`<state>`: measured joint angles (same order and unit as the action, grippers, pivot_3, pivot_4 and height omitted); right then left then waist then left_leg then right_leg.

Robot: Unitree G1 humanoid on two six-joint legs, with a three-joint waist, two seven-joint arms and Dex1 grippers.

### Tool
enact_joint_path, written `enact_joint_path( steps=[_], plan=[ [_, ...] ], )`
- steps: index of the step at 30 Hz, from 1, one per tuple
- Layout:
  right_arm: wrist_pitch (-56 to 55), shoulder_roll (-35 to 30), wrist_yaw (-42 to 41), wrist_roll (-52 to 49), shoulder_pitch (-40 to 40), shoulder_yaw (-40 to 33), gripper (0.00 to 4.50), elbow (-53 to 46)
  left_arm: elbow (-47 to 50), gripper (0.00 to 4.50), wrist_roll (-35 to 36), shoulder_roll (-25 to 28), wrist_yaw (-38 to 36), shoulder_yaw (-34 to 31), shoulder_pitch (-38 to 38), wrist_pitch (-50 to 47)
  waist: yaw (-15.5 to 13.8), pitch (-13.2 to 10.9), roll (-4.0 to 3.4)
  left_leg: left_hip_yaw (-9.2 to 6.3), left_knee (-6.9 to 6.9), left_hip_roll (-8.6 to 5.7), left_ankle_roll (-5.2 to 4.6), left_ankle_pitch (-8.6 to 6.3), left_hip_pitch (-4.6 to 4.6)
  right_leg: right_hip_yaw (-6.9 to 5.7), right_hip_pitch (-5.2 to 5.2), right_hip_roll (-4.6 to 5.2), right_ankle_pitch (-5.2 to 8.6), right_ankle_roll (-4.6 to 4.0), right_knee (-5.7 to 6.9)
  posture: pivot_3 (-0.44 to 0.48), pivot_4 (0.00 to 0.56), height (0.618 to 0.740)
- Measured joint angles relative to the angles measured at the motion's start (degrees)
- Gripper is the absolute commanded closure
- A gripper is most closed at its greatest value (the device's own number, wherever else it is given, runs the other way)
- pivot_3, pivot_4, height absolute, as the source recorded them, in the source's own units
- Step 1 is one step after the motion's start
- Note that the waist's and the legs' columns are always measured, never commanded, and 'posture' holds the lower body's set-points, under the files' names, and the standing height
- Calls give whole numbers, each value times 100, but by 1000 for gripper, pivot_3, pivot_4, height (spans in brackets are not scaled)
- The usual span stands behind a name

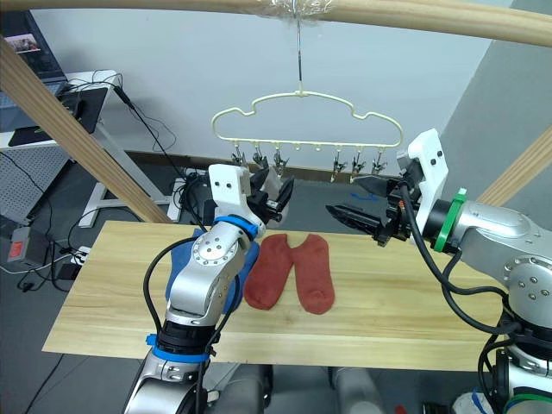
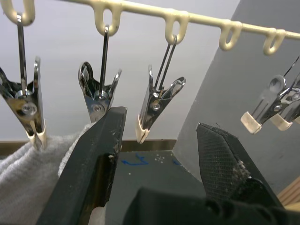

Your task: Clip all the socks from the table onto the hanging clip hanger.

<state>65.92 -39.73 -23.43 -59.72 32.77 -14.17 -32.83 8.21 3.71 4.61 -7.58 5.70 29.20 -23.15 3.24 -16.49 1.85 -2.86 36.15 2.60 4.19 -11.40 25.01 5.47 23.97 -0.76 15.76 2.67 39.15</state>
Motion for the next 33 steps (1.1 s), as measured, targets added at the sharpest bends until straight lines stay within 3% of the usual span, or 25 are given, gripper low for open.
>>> enact_joint_path(
  steps=[33],
  plan=[
    [-40, -58, 503, -240, -135, 73, 292, -73, -1096, 1771, -31, -230, 182, -171, 813, 510, 19, 1, -1, 1, 7, 0, -1, 0, 0, 2, -4, 0, -4, 6, 1, -137, 243, 740]
  ],
)
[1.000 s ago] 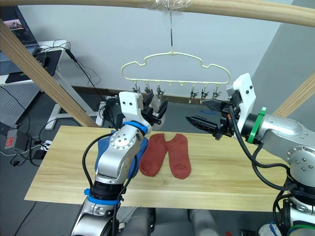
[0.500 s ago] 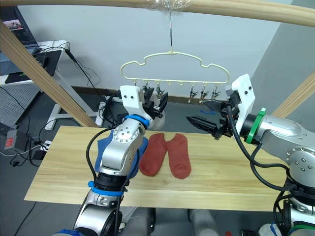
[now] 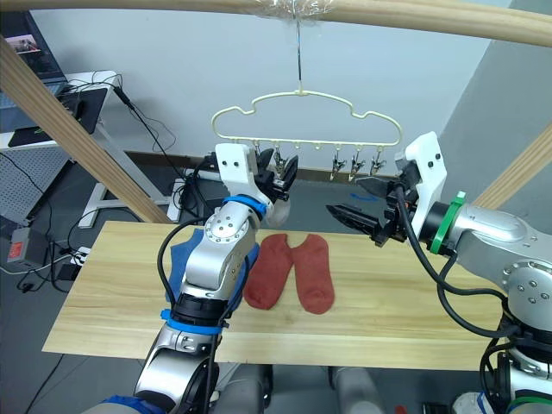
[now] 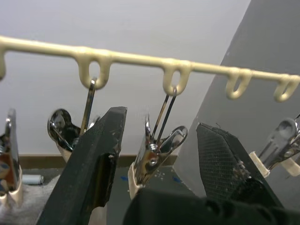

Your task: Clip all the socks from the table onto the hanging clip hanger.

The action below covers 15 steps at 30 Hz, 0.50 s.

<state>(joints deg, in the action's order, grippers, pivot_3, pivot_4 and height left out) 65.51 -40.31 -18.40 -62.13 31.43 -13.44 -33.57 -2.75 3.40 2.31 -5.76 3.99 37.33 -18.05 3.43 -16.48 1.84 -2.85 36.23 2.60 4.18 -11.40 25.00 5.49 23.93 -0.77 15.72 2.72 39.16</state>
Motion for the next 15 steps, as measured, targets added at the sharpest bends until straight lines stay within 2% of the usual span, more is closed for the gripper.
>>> enact_joint_path(
  steps=[13, 14, 15],
  plan=[
    [-10, -25, 122, -115, -63, 0, 292, -3, -18, 1771, 36, -29, -2, -74, 58, 95, 4, 0, 0, 0, 2, 0, 0, 0, 0, 0, -1, 0, 0, 0, 0, -137, 244, 740],
    [-12, -26, 127, -116, -64, 0, 292, -3, -18, 2154, 38, -30, -2, -83, 58, 95, 4, 0, 0, 0, 2, 0, 0, 0, 0, 0, -1, 0, 0, 1, 0, -138, 245, 740],
    [-15, -27, 131, -118, -64, 0, 292, -3, -18, 2236, 39, -30, -2, -92, 58, 95, 4, 0, 0, 0, 2, 0, 0, 0, 0, 0, -1, 0, 0, 1, 0, -138, 245, 740]
  ],
)
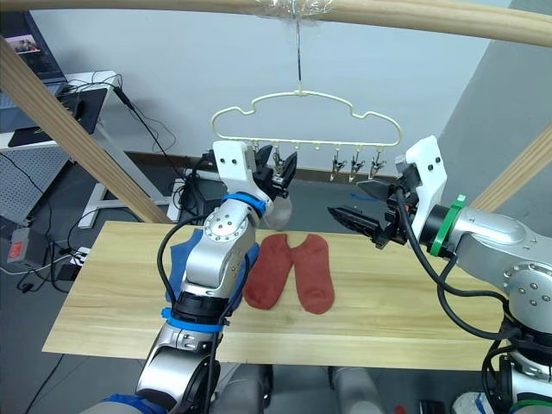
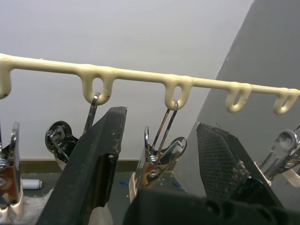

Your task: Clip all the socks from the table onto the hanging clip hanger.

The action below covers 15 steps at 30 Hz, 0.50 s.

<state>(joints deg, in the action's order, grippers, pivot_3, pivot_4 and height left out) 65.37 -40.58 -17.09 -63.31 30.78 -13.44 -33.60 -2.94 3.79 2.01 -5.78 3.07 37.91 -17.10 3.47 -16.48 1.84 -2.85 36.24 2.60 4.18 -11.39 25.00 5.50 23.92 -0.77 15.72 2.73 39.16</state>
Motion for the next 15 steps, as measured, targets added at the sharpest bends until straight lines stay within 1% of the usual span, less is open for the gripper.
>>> enact_joint_path(
  steps=[5, 8, 9, 15],
  plan=[
    [-5, -23, 11, -4, -3, 0, 292, 0, 0, 3763, 5, -9, -1, -6, 0, 0, 0, 0, 0, 0, 1, 0, 0, 0, 0, 0, -1, 0, 0, 0, 0, -136, 247, 740],
    [-11, -25, 14, -4, -3, 0, 292, 0, 1, 4318, 9, -8, -6, -7, 8, 0, 0, 0, 0, 0, 1, 0, 0, 0, -2, -1, -3, 0, 0, 0, 0, -136, 247, 740],
    [-16, -25, 14, -4, -4, 0, 292, 0, 1, 4461, 11, -6, -8, -8, 13, 0, 0, 0, 0, 0, 1, 0, 0, 0, -2, -1, -4, 0, 0, 0, 0, -136, 247, 740],
    [-38, -25, 34, -3, -3, 33, 292, 0, 59, 4461, 126, 33, -94, -119, 23, -138, -1, 0, 0, -1, 6, 0, 0, 0, -8, -1, -13, 0, -1, 1, -1, -130, 249, 740]
  ],
)
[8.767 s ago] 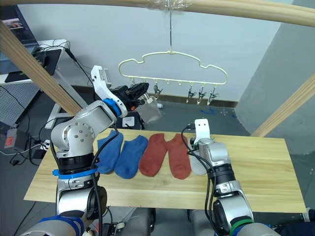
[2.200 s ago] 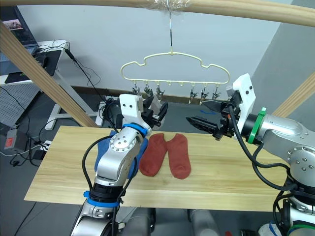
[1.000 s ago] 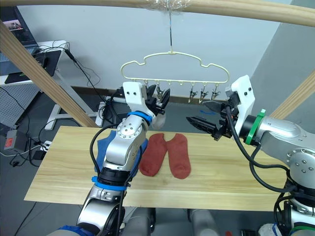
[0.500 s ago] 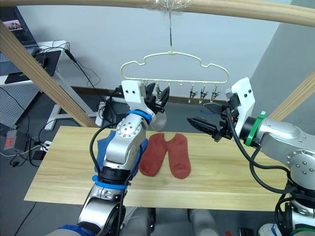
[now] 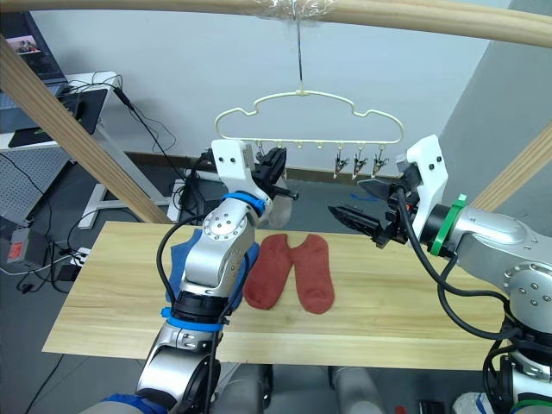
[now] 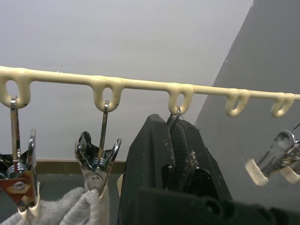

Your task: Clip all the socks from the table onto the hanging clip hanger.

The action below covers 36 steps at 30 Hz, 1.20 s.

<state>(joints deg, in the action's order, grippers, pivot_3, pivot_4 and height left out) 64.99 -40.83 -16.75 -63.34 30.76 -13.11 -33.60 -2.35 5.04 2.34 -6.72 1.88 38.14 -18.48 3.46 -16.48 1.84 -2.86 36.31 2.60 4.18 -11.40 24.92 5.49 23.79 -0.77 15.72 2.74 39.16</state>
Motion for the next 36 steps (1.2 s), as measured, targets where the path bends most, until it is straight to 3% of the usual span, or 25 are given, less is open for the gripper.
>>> enact_joint_path(
  steps=[7, 14, 19, 27, 36],
  plan=[
    [316, 53, 485, 529, -53, 870, 292, 59, 472, 4461, 958, 82, -372, -569, 30, -994, 43, 0, 0, -3, 2, 2, 0, 0, -3, -1, -3, -2, 0, 1, 1, -118, 254, 740],
    [347, 813, 1069, 1891, -67, 2165, 146, 752, 683, 4473, 2106, 224, -401, -1363, 331, -2147, 129, 0, 0, -4, 8, 2, 0, 0, -2, -1, -3, -2, -1, 4, 0, -102, 253, 740],
    [-94, 1423, 1255, 3152, 52, 3043, 146, 1768, 727, 4473, 2663, 263, -390, -1593, 443, -2716, 133, 0, 0, -5, 8, 3, 1, 0, -2, -3, -2, -3, -1, 4, 0, -102, 253, 740],
    [-666, 2300, 1209, 4311, 204, 3351, 146, 3074, 822, 4473, 3183, 418, -318, -1688, 494, -3288, 131, 0, 0, -7, 7, 5, 2, 0, -2, -4, -2, -2, -2, 4, 0, -79, 248, 740],
    [-1048, 3098, 1042, 4953, 523, 3341, 146, 3936, 881, 4473, 3358, 536, -241, -1751, 514, -3484, 128, 0, 0, -8, 7, 4, 2, 0, -2, -6, -2, -2, -3, 4, 2, -56, 246, 740]
  ],
)
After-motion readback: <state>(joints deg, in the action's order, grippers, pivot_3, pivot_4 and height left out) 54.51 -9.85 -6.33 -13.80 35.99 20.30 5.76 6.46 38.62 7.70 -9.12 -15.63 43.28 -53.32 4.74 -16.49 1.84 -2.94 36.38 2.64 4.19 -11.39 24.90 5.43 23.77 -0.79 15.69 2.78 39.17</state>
